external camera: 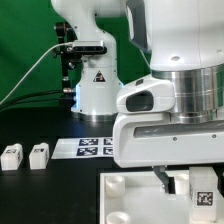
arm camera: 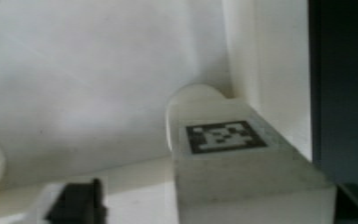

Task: Assemble one leg

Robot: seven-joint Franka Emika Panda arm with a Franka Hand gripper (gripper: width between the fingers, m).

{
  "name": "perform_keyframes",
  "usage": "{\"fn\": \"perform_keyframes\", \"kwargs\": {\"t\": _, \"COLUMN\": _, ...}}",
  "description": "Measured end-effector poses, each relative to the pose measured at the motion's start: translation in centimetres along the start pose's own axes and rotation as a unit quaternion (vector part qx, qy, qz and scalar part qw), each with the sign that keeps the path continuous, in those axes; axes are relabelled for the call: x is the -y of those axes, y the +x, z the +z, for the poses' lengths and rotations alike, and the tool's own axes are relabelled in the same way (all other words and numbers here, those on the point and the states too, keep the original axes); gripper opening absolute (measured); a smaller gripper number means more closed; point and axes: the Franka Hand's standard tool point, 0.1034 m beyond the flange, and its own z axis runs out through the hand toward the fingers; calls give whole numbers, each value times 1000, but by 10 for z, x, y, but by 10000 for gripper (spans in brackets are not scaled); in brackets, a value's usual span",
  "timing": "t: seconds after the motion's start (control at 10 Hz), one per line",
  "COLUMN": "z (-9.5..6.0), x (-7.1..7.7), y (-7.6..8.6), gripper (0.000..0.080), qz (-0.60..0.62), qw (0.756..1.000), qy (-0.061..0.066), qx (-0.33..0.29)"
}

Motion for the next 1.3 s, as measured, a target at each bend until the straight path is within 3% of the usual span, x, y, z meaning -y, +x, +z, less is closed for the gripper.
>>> {"fn": "perform_keyframes", "kwargs": {"t": 0.1, "z": 0, "x": 1, "y": 0, "gripper": 347, "qz": 14, "qw": 1000, "qy": 1, "qx": 0}}
{"fn": "perform_keyframes", "kwargs": {"t": 0.4, "z": 0, "x": 1, "y": -1, "gripper": 290, "qz": 156, "qw": 988, "qy": 5, "qx": 2}}
{"fn": "perform_keyframes", "kwargs": {"t": 0.6, "z": -1, "x": 3, "y": 0, "gripper": 290, "qz": 371, "qw": 928, "qy": 12, "qx": 7}}
{"fn": "perform_keyframes", "kwargs": {"t": 0.8, "z": 1, "x": 7, "y": -2, "gripper": 290, "qz": 563, "qw": 826, "qy": 14, "qx": 9}}
{"fn": "perform_keyframes", "kwargs": {"t": 1.0, "z": 2, "x": 7, "y": -2, "gripper": 291, "qz": 694, "qw": 720, "qy": 32, "qx": 13}}
{"fn": "perform_keyframes", "kwargs": {"t": 1.1, "z": 2, "x": 9, "y": -2, "gripper": 291, "qz": 730, "qw": 683, "qy": 35, "qx": 15}}
{"fn": "perform_keyframes", "kwargs": {"t": 1.2, "z": 2, "x": 9, "y": -2, "gripper": 291, "qz": 730, "qw": 682, "qy": 35, "qx": 15}}
{"fn": "perform_keyframes", "kwargs": {"t": 1.3, "z": 3, "x": 9, "y": -3, "gripper": 404, "qz": 727, "qw": 686, "qy": 34, "qx": 15}}
